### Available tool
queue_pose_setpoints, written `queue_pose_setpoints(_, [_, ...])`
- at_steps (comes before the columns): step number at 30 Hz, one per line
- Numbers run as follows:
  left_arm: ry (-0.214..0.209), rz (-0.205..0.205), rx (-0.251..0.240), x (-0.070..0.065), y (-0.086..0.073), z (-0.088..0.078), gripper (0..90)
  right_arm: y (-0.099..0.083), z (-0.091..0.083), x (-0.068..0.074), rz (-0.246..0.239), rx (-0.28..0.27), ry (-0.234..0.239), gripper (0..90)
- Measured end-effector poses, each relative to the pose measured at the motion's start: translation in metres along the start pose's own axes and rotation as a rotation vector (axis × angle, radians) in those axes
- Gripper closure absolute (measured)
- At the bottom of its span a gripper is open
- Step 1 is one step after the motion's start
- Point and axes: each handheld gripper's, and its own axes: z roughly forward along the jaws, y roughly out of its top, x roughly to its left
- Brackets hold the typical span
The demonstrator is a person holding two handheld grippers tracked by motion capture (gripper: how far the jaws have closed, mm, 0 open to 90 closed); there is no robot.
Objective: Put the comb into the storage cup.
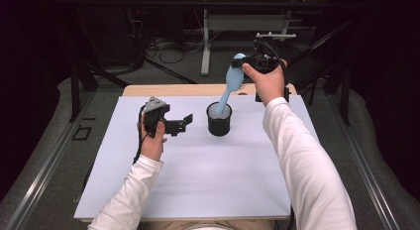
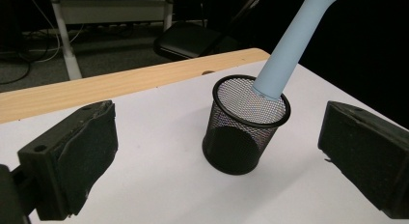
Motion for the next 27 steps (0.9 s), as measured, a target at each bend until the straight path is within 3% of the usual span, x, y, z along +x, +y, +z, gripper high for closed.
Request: queue_pose_setpoints(27, [-0.009, -0.005, -0.006, 0.000, 0.001, -0.002, 0.5, -0.004, 0.012, 0.003, -0.051, -0.001, -0.047, 50.3])
